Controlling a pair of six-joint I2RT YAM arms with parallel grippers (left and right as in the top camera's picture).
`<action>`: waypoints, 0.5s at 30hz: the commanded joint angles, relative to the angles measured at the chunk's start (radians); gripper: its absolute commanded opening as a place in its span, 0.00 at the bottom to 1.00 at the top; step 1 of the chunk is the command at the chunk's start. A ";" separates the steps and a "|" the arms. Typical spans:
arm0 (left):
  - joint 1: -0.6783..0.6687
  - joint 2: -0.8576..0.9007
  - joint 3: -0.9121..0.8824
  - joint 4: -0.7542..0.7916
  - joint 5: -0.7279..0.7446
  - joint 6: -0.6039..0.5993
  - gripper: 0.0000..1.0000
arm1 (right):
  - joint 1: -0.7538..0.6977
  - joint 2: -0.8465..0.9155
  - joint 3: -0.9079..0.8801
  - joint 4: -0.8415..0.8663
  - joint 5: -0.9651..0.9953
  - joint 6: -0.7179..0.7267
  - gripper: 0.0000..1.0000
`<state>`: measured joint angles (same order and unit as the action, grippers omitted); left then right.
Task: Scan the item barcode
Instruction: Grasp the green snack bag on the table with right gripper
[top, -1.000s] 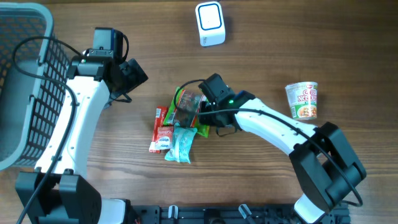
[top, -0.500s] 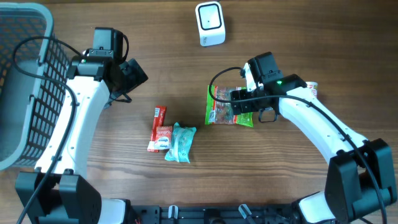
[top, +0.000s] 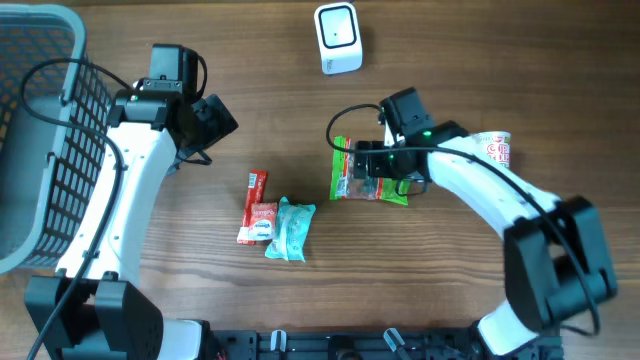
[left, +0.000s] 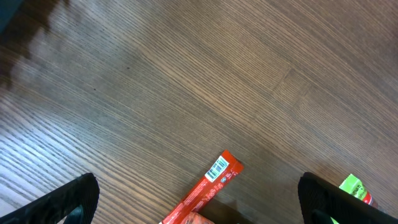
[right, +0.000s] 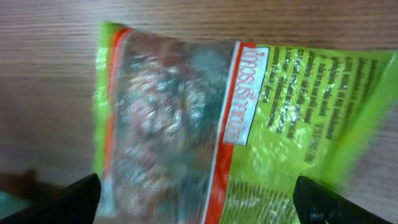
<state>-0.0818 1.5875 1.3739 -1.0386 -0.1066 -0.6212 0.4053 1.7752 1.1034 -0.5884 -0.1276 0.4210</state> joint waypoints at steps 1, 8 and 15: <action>0.005 0.000 0.014 0.003 -0.002 0.015 1.00 | 0.002 0.069 -0.011 0.016 0.050 0.024 1.00; 0.005 0.000 0.014 0.003 -0.002 0.015 1.00 | 0.001 -0.144 0.057 -0.057 0.032 -0.029 1.00; 0.006 0.000 0.014 0.003 -0.003 0.015 1.00 | 0.001 -0.137 0.026 -0.131 0.182 0.008 1.00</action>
<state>-0.0818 1.5875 1.3739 -1.0386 -0.1062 -0.6216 0.4053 1.5967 1.1507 -0.7143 -0.0238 0.4068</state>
